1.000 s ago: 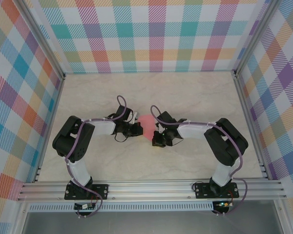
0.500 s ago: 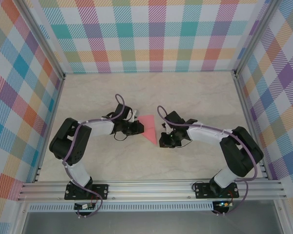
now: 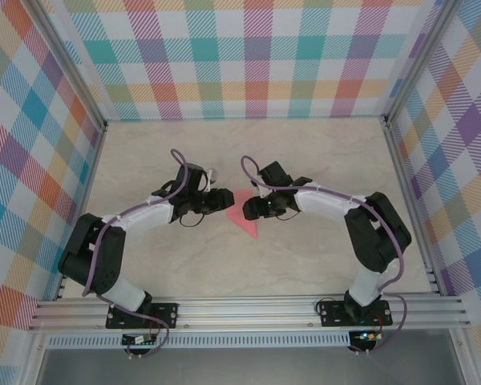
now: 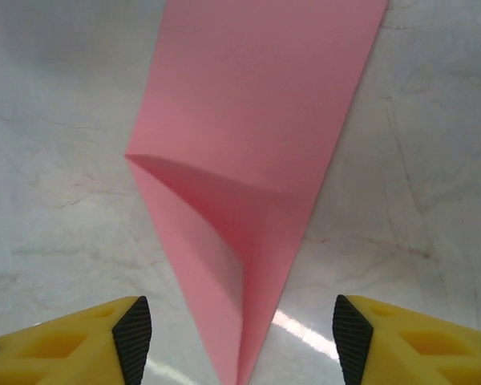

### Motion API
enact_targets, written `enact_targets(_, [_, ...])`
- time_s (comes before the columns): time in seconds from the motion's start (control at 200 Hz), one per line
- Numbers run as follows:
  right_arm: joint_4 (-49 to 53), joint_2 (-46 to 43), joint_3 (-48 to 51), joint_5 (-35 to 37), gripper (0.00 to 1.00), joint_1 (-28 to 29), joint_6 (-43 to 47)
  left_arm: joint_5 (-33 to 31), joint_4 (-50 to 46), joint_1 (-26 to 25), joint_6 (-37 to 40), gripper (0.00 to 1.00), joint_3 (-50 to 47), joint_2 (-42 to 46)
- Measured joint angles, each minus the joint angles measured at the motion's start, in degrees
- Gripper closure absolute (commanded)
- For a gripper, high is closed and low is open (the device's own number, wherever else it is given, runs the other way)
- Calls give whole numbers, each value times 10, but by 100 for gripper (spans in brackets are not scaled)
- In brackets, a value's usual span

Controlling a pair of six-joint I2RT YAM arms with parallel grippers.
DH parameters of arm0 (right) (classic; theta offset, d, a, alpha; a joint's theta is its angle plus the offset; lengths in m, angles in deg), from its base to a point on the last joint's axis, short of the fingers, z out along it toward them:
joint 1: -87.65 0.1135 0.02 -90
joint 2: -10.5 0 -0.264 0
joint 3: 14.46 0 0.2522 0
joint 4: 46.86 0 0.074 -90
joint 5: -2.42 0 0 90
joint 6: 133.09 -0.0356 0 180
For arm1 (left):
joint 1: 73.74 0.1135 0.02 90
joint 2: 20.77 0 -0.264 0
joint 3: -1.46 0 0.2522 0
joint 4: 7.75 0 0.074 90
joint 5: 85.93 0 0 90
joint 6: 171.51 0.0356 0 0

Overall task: Fold a paper plane with a square sheet of paper (fold left side to right side)
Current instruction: Fourth fold the wing at the center of the table.

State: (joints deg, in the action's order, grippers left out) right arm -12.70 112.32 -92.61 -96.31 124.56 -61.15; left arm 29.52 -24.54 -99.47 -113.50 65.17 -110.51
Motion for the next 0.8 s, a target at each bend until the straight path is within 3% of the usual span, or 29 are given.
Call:
enact_targets(0.25, [4, 48, -24, 29, 53, -7, 10, 2, 18, 0, -39, 46, 0, -66])
enact_targets(0.63, [18, 63, -36, 51, 55, -9, 10, 10, 46, 0, -65, 43, 2, -113])
enact_targets(0.8, [18, 64, -36, 51, 55, -9, 10, 17, 50, 0, -75, 50, 13, -125])
